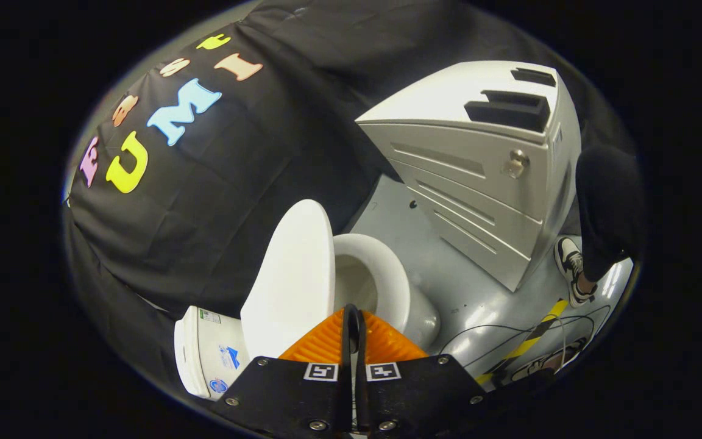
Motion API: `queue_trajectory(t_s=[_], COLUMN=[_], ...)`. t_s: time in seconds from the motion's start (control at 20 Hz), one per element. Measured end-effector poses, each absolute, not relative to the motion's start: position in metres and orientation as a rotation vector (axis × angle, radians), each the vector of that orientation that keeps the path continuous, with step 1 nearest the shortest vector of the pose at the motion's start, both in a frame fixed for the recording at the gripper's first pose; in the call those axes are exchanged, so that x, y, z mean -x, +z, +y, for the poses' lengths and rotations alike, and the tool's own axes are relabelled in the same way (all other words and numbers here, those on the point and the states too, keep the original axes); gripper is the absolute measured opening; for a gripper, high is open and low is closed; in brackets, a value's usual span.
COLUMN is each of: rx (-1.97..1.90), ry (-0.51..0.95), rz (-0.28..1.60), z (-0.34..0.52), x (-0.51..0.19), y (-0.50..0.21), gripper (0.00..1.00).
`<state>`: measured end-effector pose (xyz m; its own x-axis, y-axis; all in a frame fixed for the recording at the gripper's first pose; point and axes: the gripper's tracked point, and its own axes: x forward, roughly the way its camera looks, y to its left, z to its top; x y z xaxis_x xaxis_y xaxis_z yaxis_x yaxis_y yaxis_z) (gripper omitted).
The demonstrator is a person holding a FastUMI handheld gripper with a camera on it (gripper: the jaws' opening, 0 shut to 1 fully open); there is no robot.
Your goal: Open the toilet lid.
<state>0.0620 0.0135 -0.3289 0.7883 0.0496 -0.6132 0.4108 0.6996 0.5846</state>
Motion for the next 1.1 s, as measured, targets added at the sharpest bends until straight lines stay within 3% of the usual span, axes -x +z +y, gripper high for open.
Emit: queue_trajectory(t_s=[1.1], rx=[-0.409], ry=[-0.122], rz=[0.505], z=[0.077], x=[-0.063], y=[-0.221], gripper=[0.02])
